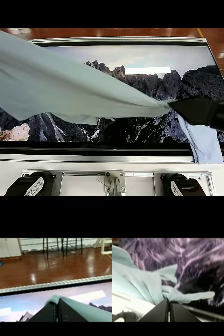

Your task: Fold the shirts.

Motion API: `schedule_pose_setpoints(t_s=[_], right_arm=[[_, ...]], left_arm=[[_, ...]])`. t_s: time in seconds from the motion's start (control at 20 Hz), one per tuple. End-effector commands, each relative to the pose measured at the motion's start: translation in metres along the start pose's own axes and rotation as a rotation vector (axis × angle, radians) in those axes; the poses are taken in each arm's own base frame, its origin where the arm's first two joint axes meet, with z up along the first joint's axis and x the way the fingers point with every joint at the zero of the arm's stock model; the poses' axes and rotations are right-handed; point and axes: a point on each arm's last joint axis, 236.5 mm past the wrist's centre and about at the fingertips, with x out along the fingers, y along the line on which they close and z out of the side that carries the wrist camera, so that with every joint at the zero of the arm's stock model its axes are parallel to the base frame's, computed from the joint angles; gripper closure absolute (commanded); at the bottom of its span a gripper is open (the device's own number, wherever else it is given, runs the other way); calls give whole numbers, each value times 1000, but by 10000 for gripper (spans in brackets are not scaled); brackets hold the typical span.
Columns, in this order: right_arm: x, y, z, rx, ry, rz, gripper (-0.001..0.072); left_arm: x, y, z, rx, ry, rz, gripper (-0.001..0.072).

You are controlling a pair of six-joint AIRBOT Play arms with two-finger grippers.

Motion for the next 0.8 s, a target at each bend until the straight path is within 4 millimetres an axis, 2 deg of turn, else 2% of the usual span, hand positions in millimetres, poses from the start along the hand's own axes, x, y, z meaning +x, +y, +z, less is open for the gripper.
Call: schedule_pose_setpoints(t_s=[0.0,0.15,0.2,0.3,0.35,0.45,0.55,0.65,0.75], right_arm=[[25,-30,-50,150,212,-57,652],[67,-67,-78,256,291,-97,653],[83,-82,-80,287,275,-114,653],[113,-113,-69,330,160,-152,653],[124,-128,-56,355,75,-166,652],[140,-154,-34,411,-53,-206,652],[156,-177,-23,452,-93,-251,653],[178,-196,-21,484,-81,-276,652],[202,-217,-24,517,-61,-307,652]], left_arm=[[45,17,-23,-14,76,24,667],[114,13,-68,-87,204,-57,667],[138,8,-87,-123,248,-102,667],[192,-7,-136,-201,358,-191,667],[216,-13,-164,-230,418,-221,667],[263,-31,-234,-266,561,-267,666],[297,-55,-308,-296,705,-308,666],[318,-84,-379,-327,844,-342,666],[324,-113,-435,-328,955,-380,666]])
